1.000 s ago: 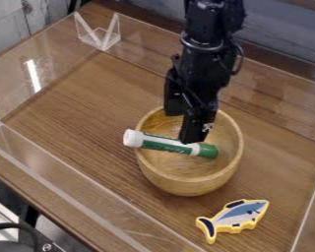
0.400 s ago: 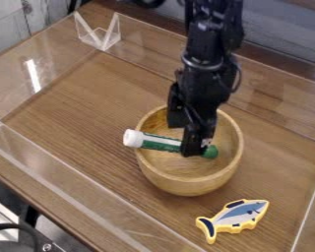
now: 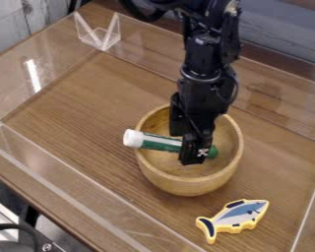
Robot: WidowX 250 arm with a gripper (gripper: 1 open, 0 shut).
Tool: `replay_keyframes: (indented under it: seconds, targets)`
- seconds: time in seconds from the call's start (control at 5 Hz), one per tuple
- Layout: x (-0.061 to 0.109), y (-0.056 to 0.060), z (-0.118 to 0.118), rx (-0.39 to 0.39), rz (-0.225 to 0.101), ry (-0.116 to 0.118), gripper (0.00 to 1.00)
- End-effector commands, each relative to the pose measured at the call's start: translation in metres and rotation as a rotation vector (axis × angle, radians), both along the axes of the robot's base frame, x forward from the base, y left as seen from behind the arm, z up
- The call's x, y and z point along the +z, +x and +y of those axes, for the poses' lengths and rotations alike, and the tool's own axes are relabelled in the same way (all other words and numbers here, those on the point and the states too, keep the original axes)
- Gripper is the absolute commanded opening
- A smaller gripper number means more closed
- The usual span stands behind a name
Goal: Remove the green marker from inside the brown bowl and put it on the table
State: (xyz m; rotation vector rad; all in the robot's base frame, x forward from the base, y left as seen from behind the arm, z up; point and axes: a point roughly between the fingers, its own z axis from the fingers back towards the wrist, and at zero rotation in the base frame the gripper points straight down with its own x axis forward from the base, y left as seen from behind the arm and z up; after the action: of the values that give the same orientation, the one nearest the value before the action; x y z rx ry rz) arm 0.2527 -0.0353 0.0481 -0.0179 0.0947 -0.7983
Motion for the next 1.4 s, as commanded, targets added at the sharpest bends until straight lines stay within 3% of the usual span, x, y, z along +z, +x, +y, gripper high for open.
replay_keyframes:
  seconds: [0.0, 1.2]
  targets:
    - [0.004, 0.005, -0.001, -0.014, -0.035, -0.014, 1.0]
    - [-0.008, 0.007, 0.002, -0.015, -0.029, -0.054, 1.0]
